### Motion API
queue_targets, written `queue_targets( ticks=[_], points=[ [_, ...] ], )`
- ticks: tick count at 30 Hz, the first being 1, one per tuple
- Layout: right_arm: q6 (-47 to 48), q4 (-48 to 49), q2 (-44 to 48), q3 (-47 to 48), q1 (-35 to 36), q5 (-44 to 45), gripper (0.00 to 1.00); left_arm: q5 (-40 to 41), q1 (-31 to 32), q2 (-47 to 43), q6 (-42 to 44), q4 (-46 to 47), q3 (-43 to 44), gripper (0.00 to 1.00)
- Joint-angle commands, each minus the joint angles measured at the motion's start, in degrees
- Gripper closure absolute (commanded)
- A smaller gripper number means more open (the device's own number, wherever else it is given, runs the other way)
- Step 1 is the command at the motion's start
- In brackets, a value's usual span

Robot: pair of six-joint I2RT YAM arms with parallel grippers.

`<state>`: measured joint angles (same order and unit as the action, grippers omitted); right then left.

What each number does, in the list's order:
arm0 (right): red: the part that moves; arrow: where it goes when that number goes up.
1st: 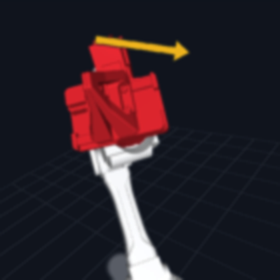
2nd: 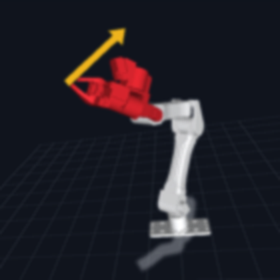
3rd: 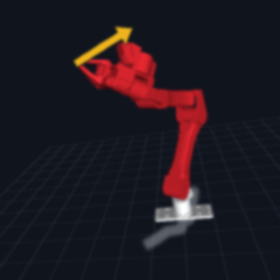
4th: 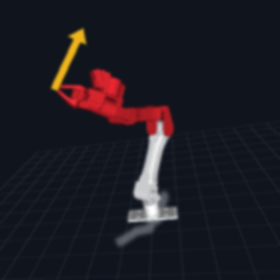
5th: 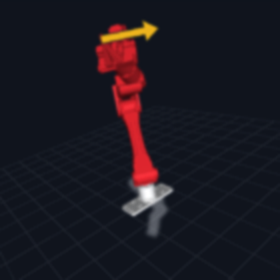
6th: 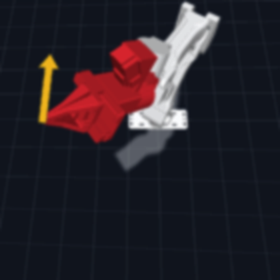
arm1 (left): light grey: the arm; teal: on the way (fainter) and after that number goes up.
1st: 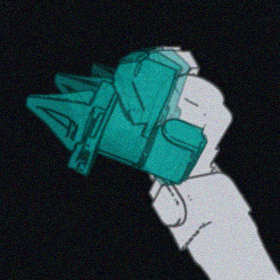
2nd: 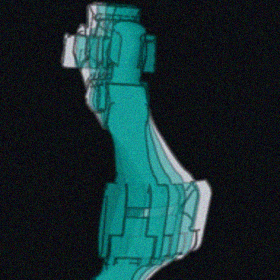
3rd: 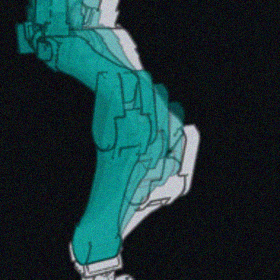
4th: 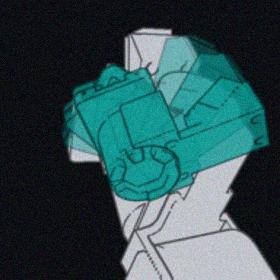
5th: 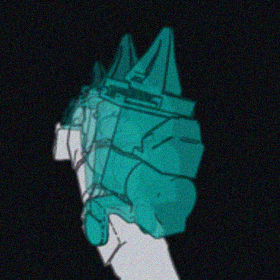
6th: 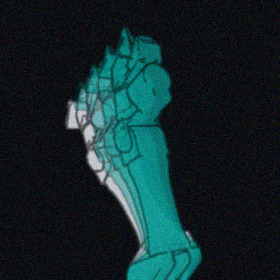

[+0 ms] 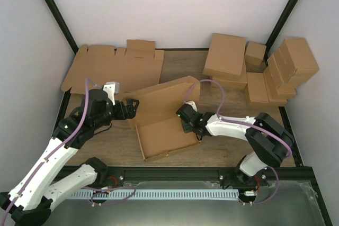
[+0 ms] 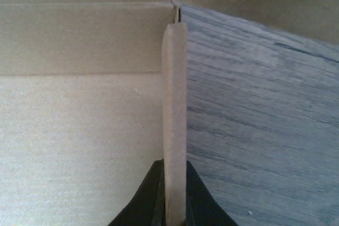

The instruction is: Fold the paper box

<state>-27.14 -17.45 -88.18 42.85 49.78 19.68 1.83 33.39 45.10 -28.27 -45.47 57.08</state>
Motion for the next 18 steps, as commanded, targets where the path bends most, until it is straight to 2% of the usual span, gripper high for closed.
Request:
queue_targets(
  ticks=[1,3,8,10,12,18],
  points=[
    [-3.0,-4.2,-1.4,2.8,1.3,7.9,0.99,-0.9,-0.2,0.1,0.4,1.3,-0.3,0.0],
    [-3.0,-4.7,-2.3,3.4,1.6,8.4,0.95,-0.9,-0.2,0.1,0.4,1.2,-0.3,0.0],
    [-2.9,-3.2,-1.4,3.3,1.6,4.3,0.6,-0.9,-0.2,-0.3,0.4,0.9,-0.2,0.0],
    [-3.1,-2.7,0.3,3.0,1.6,2.1,0.54,-1.1,-0.2,-0.4,0.3,0.9,-0.3,0.0],
    [-3.2,-2.4,2.3,2.6,1.6,0.5,0.53,-1.3,-0.2,-0.4,0.4,0.8,-0.5,0.0],
    [-3.7,-3.6,8.0,1.0,1.6,-1.3,0.41,-0.3,-0.2,-2.2,-0.6,-0.7,-2.2,0.0]
  ],
)
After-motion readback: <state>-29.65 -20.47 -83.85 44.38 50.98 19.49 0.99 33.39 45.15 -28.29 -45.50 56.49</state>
